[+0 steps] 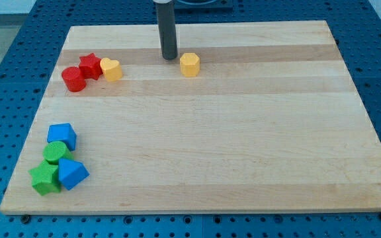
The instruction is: Place the yellow hexagon diagonal to the blue cube
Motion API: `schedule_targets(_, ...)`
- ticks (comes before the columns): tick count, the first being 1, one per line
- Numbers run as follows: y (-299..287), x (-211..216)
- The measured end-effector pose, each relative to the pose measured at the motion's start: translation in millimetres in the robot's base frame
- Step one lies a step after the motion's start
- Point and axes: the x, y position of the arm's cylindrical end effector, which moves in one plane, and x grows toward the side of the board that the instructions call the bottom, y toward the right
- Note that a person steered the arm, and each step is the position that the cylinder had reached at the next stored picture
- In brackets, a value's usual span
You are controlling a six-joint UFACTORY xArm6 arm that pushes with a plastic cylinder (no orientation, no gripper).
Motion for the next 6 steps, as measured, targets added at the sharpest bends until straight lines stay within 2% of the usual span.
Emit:
schedule_targets(1, 8.3, 54.5)
schedule_targets(3, 9.1, 55.4)
schedule_targets(4, 36.5, 50.9)
schedule_targets(6, 163.3, 47.3)
